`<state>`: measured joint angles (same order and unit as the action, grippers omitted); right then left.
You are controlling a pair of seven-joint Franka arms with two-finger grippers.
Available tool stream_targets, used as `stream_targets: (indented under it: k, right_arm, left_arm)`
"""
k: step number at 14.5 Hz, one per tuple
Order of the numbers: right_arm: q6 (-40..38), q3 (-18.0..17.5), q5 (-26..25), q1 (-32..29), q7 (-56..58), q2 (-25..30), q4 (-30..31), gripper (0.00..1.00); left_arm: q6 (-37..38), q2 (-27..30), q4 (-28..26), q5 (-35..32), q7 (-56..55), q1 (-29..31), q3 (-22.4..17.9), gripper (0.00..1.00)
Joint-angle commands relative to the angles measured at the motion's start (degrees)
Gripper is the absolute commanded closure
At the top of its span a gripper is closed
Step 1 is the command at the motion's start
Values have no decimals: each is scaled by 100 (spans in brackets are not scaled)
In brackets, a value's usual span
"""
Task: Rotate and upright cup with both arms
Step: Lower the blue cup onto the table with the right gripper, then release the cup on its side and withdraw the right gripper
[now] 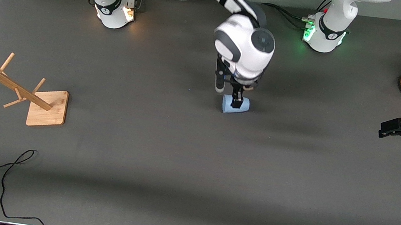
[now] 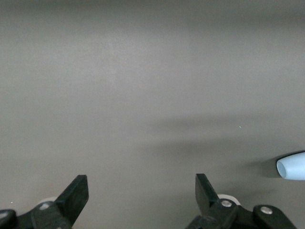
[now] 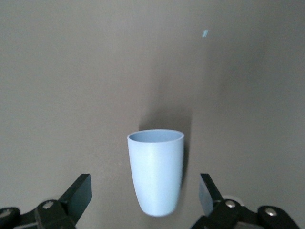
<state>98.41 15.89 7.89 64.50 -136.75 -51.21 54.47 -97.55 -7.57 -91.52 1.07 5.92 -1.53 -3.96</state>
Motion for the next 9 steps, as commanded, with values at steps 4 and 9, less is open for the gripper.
stream_targets:
  k: [4, 9]
  right_arm:
    - [-1542, 89, -15, -769, 2752, 1594, 572, 0]
    - [-2193, 255, -33, -2027, 6074, 2966, 1346, 0]
  left_arm:
    - [52, 54, 20, 51, 138, -75, 1, 0]
    - [87, 19, 327, 42, -956, -277, 789, 0]
